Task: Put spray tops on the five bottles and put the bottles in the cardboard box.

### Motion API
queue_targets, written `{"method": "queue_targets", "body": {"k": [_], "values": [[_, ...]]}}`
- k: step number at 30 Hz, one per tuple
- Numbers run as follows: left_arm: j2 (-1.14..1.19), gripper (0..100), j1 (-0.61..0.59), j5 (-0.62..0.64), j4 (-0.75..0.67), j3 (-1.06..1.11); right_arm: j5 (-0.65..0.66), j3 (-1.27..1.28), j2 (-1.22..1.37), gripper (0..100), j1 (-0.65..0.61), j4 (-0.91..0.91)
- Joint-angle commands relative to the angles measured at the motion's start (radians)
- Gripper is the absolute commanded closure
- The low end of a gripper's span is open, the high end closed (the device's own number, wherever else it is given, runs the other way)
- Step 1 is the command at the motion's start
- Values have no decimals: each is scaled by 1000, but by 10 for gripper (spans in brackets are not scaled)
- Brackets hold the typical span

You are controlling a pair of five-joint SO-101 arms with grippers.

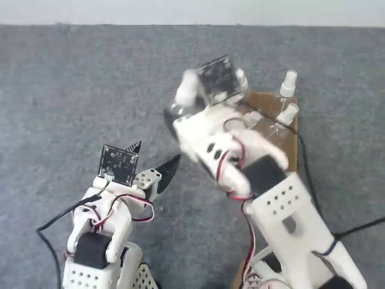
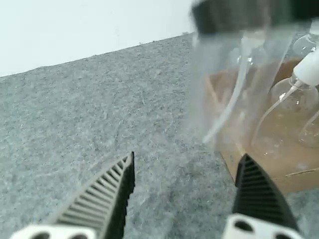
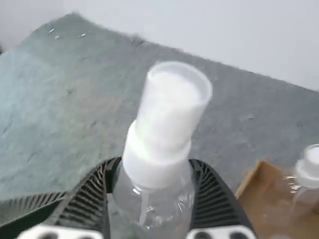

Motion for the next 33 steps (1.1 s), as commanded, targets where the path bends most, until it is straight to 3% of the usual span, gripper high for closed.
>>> {"method": "queue_targets", "body": {"k": [1,6,11,14,17,24,33], "values": [[-11,699,6,-8,-23,-5,23,-150,41,992,79,56],[-12,699,-2,-8,-31,21,193,-267,101,992,165,275],[-12,699,-3,-8,-31,21,203,-282,22,992,282,467],[-12,699,-3,-8,-31,21,227,-210,-54,992,340,495],[-12,699,-3,-8,-31,21,259,-81,-134,992,386,466],[-12,699,-2,-8,-29,21,210,252,-236,992,443,191],[-12,699,-2,-8,-29,21,72,463,-243,992,444,-38]]}}
